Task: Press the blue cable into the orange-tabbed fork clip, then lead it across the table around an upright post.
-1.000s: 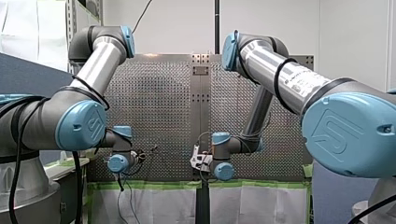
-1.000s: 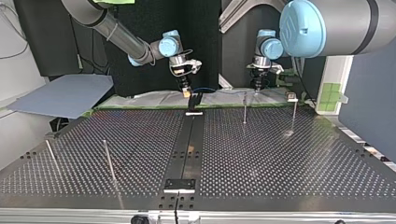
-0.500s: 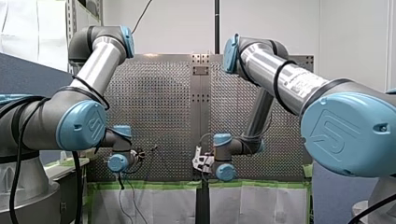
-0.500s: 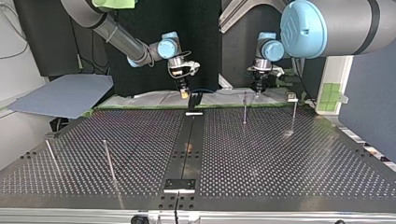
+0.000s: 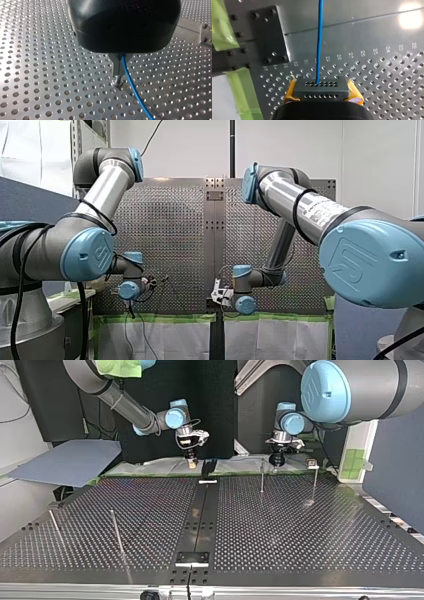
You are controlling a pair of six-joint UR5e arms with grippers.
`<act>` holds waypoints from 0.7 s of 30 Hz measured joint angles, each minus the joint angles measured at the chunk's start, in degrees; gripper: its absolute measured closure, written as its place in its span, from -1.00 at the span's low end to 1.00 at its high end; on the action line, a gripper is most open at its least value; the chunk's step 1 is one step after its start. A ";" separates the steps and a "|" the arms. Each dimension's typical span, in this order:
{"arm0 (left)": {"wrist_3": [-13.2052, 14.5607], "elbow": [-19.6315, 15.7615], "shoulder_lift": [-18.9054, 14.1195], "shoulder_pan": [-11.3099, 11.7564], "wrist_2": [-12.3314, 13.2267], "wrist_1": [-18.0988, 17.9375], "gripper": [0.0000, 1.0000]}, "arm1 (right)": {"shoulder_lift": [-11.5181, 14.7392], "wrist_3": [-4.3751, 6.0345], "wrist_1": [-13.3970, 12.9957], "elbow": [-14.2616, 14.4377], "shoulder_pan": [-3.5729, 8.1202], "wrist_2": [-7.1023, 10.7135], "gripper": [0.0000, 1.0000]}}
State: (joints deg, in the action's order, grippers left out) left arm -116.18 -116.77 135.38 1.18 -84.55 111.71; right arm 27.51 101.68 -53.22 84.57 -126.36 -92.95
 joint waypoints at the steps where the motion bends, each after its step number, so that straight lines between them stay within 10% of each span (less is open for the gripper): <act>1: -0.01 0.28 0.01 0.03 0.00 0.22 1.00 | -0.01 0.01 0.01 -0.14 0.21 0.00 1.00; 21: 0.47 2.79 0.00 1.89 0.08 2.11 1.00 | -0.04 -0.30 3.54 -4.86 3.94 0.16 1.00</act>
State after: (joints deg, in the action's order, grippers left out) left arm -115.71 -113.98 135.38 3.08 -84.47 113.83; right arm 27.47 101.38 -49.68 79.71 -122.42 -92.80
